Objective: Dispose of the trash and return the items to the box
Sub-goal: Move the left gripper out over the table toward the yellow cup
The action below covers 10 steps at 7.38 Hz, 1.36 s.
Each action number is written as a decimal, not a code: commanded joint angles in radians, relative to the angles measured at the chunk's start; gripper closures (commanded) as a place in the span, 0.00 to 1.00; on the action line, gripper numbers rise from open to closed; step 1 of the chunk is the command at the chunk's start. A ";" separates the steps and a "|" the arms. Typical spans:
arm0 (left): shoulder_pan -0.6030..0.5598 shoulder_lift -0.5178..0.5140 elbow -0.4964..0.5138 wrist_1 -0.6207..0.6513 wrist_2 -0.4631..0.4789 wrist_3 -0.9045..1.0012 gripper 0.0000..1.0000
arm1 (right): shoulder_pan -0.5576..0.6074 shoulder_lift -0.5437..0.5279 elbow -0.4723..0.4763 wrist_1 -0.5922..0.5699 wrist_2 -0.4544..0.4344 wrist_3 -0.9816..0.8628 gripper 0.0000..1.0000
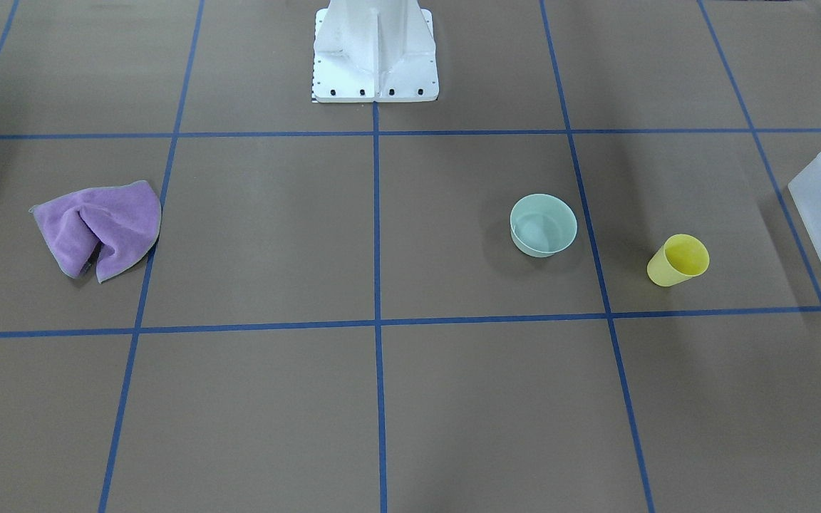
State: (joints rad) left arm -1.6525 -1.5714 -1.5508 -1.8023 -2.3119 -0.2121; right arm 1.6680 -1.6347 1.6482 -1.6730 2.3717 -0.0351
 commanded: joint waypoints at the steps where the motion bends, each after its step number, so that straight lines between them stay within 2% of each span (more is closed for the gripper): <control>1: 0.000 0.004 0.000 -0.003 0.000 0.000 0.01 | 0.013 0.001 0.008 0.001 0.001 0.000 0.00; 10: 0.000 0.001 0.002 -0.003 0.000 0.010 0.01 | 0.013 -0.008 0.042 0.001 0.008 0.001 0.00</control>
State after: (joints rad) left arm -1.6521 -1.5703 -1.5489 -1.8055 -2.3117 -0.2033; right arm 1.6812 -1.6425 1.6898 -1.6731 2.3791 -0.0338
